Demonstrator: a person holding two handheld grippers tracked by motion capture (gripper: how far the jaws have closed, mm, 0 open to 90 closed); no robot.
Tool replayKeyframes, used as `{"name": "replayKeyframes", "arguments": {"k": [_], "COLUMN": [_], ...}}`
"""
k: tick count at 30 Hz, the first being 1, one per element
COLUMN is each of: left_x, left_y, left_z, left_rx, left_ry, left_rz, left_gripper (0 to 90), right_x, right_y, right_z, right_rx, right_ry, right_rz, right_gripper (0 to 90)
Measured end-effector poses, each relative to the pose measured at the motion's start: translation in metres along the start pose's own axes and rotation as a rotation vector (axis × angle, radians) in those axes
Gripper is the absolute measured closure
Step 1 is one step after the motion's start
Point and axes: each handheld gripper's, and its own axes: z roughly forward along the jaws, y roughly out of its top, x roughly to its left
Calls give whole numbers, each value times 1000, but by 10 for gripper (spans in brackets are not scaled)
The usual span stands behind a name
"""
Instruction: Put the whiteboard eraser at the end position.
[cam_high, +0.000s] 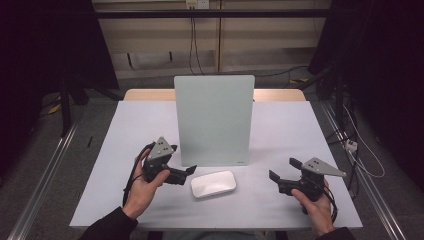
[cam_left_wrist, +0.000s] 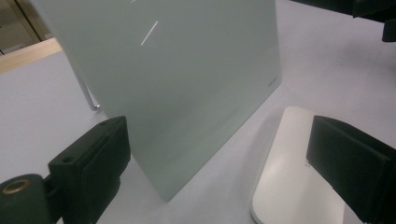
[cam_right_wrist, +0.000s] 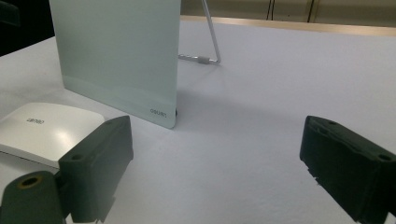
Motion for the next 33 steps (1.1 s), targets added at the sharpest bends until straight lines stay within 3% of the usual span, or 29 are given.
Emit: {"name": "replayKeyframes", "arguments": {"k": [3,6,9,12,18,23,25,28,29,33], "left_x": [1,6,9,11,13,15,14,15,14,15], "left_y": [-5,-11,-16,-24,-34,-41,-45,-51,-52,-56], "left_z": [-8,-18,-25,-29,-34,-38,-38,-41,-40,-39], "left_rx": [-2,-45,-39,-30,-19,-34,-38,-47,-56,-57], "left_ry": [34,8,28,43,58,96,90,124,123,139], "left_rz": [-8,-28,-68,-69,-94,-98,-121,-109,-130,-126], "left_gripper": [55,48,48,48,48,48,45,46,45,44], "right_x": [0,0,-1,-1,-1,-3,-2,-3,-3,-3], "right_y": [0,0,-1,-1,-3,-4,-4,-4,-4,-4], "right_z": [0,0,0,-1,-5,-6,-7,-8,-9,-9], "right_rx": [1,3,6,7,8,9,5,5,6,4], "right_ry": [-2,-3,-6,-13,-23,-31,-35,-39,-39,-43], "right_rz": [-2,-1,-7,-5,-3,4,3,6,7,6], "right_gripper": [94,94,93,93,93,93,93,93,93,93]}}
